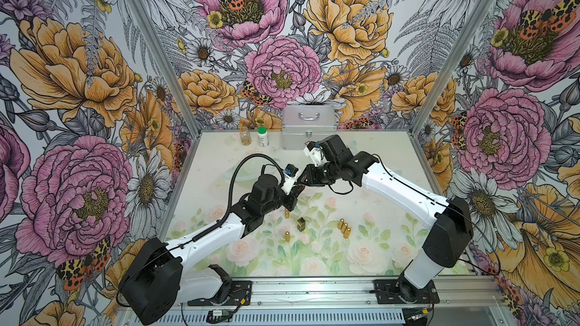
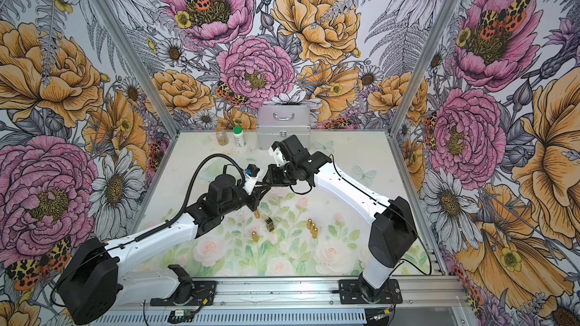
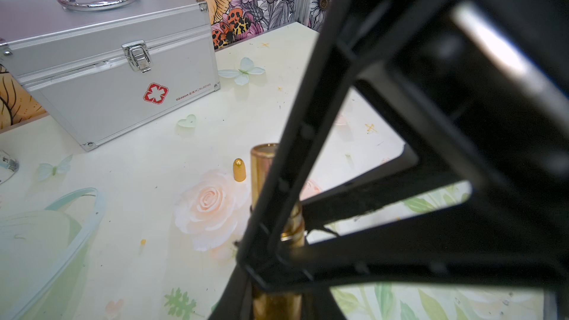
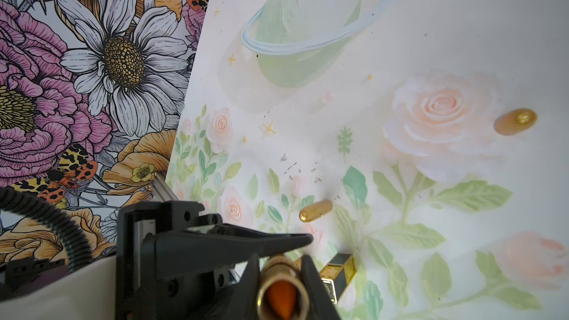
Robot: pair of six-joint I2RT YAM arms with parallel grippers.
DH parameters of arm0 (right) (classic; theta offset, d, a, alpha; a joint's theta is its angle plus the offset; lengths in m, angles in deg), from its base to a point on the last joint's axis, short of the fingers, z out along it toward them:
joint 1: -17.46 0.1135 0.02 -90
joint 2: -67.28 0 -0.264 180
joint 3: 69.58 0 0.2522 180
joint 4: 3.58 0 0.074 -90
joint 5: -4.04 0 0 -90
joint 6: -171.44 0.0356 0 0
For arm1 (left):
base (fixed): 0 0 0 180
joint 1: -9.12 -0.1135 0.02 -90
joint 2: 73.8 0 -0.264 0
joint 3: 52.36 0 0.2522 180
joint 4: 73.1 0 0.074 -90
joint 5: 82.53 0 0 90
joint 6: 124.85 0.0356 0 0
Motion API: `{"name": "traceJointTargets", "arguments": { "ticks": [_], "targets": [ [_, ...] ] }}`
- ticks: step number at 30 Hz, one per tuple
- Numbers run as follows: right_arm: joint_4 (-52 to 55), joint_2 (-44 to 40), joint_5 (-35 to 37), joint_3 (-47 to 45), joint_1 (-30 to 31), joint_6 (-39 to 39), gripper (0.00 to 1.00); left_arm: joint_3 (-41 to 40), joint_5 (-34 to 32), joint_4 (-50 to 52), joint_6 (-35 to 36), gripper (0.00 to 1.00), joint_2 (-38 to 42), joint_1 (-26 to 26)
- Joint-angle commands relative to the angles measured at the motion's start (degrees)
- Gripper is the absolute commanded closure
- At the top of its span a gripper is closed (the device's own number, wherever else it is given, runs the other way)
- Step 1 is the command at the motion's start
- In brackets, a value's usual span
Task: Open the lipstick cap
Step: Place the lipstick at the center of the board.
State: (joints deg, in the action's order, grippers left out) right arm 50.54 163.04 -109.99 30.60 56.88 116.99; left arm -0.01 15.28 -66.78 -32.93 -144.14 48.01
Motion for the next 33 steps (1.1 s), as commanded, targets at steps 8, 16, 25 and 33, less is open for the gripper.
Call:
{"name": "traceJointTargets", "arguments": {
  "ticks": [8, 16, 25, 33],
  "targets": [
    [-1.24, 0.29, 5.03, 1.35, -0.43, 0.02, 0.80, 1.17, -2.36, -0.22, -0.40, 0.82, 0.47, 0.39],
    [-1.29, 2.68, 19.75, 3.35, -0.62, -1.74, 0.82, -3.37, -4.05, 0.22, -6.33, 0.40, 5.46, -1.46],
    [-8.08, 9.23, 34.40, 2.38, 1.05, -4.17, 0.83, -6.51, -9.24, 10.22, -16.29, 0.09, 14.21, -5.98],
    [-13.32, 16.54, 40.48, 1.48, 2.33, -3.81, 0.83, -6.56, -10.96, 16.26, -21.91, 0.01, 16.73, -9.11]
  ]
}}
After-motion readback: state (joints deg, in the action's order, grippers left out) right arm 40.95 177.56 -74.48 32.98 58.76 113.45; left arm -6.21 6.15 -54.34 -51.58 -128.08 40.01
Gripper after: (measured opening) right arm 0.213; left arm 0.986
